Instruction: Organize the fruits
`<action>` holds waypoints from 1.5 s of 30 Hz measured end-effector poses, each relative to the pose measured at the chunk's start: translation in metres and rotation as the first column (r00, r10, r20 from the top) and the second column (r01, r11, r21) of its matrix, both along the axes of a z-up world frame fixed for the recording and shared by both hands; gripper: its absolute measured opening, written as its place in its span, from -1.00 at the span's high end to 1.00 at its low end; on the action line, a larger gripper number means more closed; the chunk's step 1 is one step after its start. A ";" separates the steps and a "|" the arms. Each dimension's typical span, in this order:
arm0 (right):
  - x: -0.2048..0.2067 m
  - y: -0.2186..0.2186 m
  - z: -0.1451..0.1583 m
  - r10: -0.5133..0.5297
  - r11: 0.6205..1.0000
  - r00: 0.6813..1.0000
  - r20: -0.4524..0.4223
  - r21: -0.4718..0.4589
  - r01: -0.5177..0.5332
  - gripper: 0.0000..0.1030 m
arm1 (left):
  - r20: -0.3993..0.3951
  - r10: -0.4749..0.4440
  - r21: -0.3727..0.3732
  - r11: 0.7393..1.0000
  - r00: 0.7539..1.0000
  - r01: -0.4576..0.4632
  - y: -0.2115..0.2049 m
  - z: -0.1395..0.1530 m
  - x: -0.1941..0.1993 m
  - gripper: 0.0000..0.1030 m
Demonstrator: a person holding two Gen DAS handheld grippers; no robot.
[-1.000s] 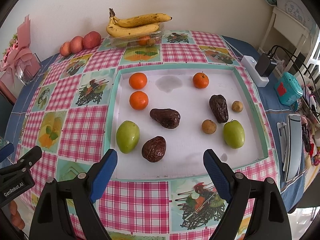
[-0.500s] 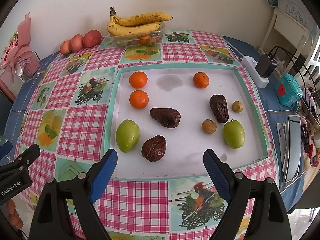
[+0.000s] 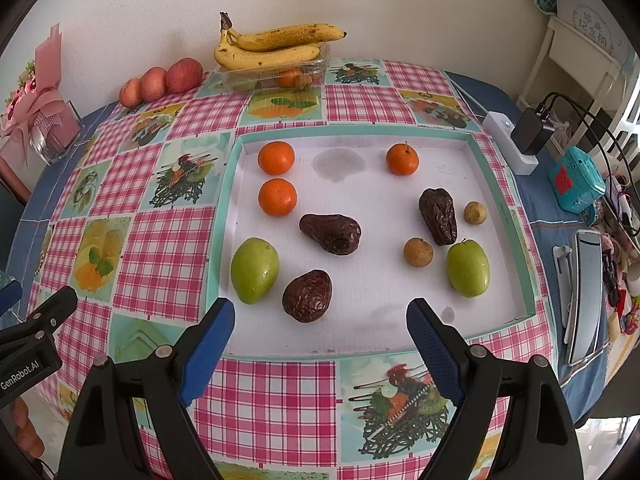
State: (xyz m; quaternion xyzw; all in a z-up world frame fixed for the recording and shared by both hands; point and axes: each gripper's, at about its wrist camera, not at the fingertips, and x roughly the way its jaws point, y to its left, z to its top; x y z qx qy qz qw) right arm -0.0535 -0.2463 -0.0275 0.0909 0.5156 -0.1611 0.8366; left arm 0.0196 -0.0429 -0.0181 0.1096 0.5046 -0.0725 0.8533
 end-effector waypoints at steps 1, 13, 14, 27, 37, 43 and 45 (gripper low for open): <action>0.000 0.000 0.000 0.000 1.000 1.000 -0.001 0.000 0.000 -0.71 | -0.001 0.001 0.000 1.000 1.000 -0.001 0.000 0.000 0.000 -1.00; 0.000 0.000 -0.001 0.004 1.000 1.000 -0.003 -0.002 -0.004 -0.71 | -0.003 0.007 0.006 1.000 1.000 -0.007 0.001 -0.001 0.000 -1.00; 0.000 0.000 -0.001 0.003 1.000 1.000 -0.003 -0.002 -0.003 -0.71 | -0.002 0.007 0.006 1.000 1.000 -0.006 0.001 -0.001 0.000 -1.00; -0.001 -0.002 -0.003 0.011 1.000 1.000 -0.007 -0.004 -0.011 -0.71 | -0.007 0.007 0.013 1.000 1.000 -0.007 0.002 -0.003 0.001 -1.00; 0.000 -0.002 -0.002 0.010 1.000 1.000 -0.007 -0.005 -0.010 -0.71 | -0.007 0.009 0.019 1.000 1.000 -0.009 0.001 -0.003 0.000 -1.00; 0.000 -0.001 -0.002 0.008 1.000 1.000 -0.008 -0.005 -0.008 -0.71 | -0.007 0.009 0.019 1.000 1.000 -0.009 0.001 -0.003 0.000 -1.00; 0.001 -0.001 -0.002 0.010 1.000 1.000 -0.008 -0.005 -0.010 -0.71 | -0.007 0.009 0.019 1.000 1.000 -0.009 0.001 -0.003 0.000 -1.00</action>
